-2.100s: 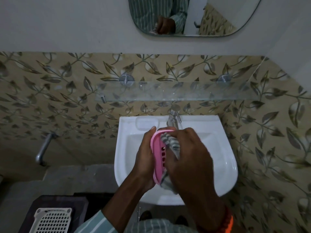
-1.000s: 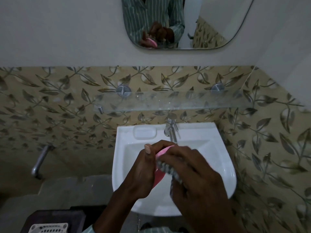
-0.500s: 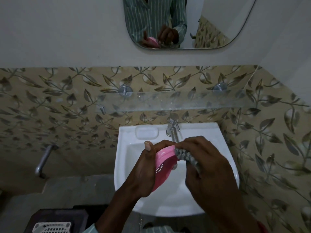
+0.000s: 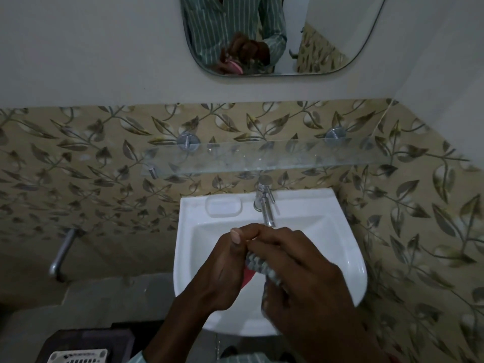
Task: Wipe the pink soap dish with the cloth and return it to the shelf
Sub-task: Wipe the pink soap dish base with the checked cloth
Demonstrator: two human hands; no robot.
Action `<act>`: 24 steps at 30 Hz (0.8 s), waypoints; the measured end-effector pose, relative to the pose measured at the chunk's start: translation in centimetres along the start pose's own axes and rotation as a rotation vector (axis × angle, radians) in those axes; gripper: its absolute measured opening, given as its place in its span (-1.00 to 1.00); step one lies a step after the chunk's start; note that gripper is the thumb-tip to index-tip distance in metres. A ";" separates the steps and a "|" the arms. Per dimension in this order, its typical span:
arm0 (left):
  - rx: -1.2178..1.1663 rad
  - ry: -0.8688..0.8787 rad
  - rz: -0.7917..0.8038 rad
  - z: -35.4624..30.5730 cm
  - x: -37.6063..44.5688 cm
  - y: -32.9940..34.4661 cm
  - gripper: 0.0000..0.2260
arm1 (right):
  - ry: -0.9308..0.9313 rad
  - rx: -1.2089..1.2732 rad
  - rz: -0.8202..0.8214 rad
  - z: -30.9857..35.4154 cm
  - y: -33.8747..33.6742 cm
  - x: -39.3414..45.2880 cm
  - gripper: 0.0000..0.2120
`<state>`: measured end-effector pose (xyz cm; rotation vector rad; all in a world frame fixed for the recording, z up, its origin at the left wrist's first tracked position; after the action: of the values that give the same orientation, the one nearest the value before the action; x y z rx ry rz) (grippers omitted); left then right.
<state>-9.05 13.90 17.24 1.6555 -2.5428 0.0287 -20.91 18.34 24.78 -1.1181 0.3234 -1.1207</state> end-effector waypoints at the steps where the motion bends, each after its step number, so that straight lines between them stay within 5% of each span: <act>1: -0.017 -0.003 -0.001 0.0 -0.1 0.0 -0.28 | 0.052 0.007 0.006 -0.9 -0.3 0.1 -0.67; 4: 0.081 -0.074 0.031 0.5 -0.1 -0.1 -0.06 | 0.200 0.024 0.026 -3.4 -0.9 0.2 -0.65; 9: 0.190 -0.068 0.068 0.6 -0.3 -0.8 -0.40 | -0.019 -0.005 0.046 0.0 -0.7 0.1 -0.66; 14: 0.210 -0.073 0.140 0.8 -0.2 -0.2 -0.22 | 0.168 -0.036 0.122 -2.3 -1.5 0.7 -0.66; 19: 0.205 -0.052 0.162 -0.1 -0.4 0.1 -0.15 | -0.016 -0.062 0.114 0.4 -1.0 -0.1 -0.66; 24: 0.159 -0.073 0.134 -0.4 -0.2 0.1 -0.14 | 0.154 -0.018 0.049 -2.2 -1.7 -0.3 -0.59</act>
<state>-9.01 14.15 17.64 1.5612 -2.7682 0.1890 -23.51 17.44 25.07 -1.0369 0.4798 -1.1652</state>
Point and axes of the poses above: each hand's wrist, its own x-axis towards the middle knuckle, its own y-axis out of the palm, z = x × y, the point moved 4 cm from there along x, towards the middle knuckle, and after that the axes turned 9 degrees about z, right-handed, at the moved point
